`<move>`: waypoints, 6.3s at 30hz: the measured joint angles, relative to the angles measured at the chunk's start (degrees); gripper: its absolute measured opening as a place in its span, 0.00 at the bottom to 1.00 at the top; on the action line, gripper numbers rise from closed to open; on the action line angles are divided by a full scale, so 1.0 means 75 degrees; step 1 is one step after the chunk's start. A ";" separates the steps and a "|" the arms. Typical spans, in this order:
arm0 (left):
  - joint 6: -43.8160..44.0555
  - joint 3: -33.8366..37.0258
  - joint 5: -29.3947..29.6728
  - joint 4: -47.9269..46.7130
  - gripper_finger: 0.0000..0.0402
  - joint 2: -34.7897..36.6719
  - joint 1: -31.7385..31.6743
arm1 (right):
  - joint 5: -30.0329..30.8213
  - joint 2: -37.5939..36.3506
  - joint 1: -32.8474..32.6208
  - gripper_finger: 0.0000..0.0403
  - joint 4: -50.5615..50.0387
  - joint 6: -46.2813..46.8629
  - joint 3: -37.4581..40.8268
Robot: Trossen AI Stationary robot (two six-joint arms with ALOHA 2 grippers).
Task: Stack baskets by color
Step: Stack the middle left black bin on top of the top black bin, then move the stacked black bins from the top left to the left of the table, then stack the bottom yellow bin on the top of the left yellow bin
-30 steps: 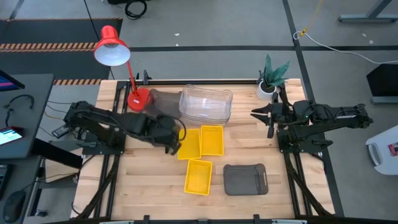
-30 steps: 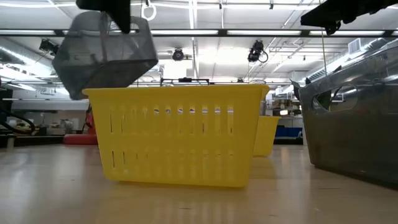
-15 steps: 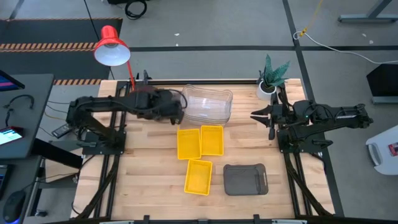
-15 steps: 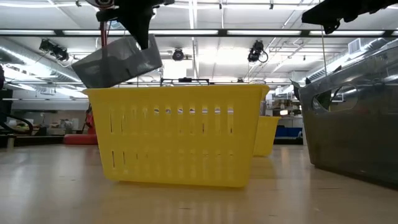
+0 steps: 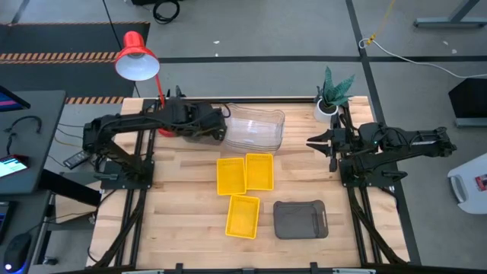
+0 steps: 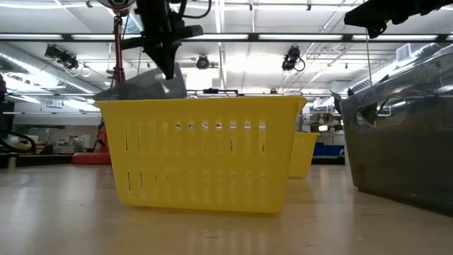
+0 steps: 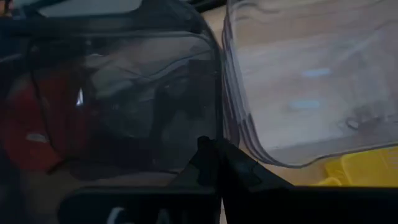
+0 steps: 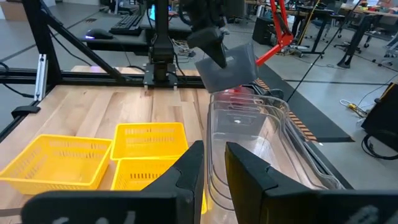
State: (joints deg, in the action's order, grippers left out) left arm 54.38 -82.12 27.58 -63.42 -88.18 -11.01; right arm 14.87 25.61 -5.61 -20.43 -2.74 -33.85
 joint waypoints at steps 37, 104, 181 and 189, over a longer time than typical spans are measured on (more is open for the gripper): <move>-0.0164 0.0249 -0.2368 0.0818 0.02 -0.0582 -0.1224 | 0.0131 0.0003 -0.0560 0.18 0.0233 -0.0061 0.0000; -0.0535 0.0261 -0.3090 -0.1626 0.21 -0.1201 0.0291 | 0.0202 0.0350 -0.0560 0.18 0.0376 -0.0067 -0.0003; -0.3564 0.0920 -0.2978 -0.2985 0.29 -0.1020 0.4511 | 0.0199 0.0472 -0.0560 0.18 0.0405 0.0078 -0.0003; -0.2096 0.0400 -0.2190 -0.1676 0.29 -0.1026 0.4617 | 0.0030 0.0551 -0.0560 0.18 0.0067 0.0432 -0.0003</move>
State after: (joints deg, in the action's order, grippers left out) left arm 38.66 -79.12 11.15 -75.98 -95.88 23.62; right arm 15.09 29.74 -9.80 -19.92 0.50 -33.87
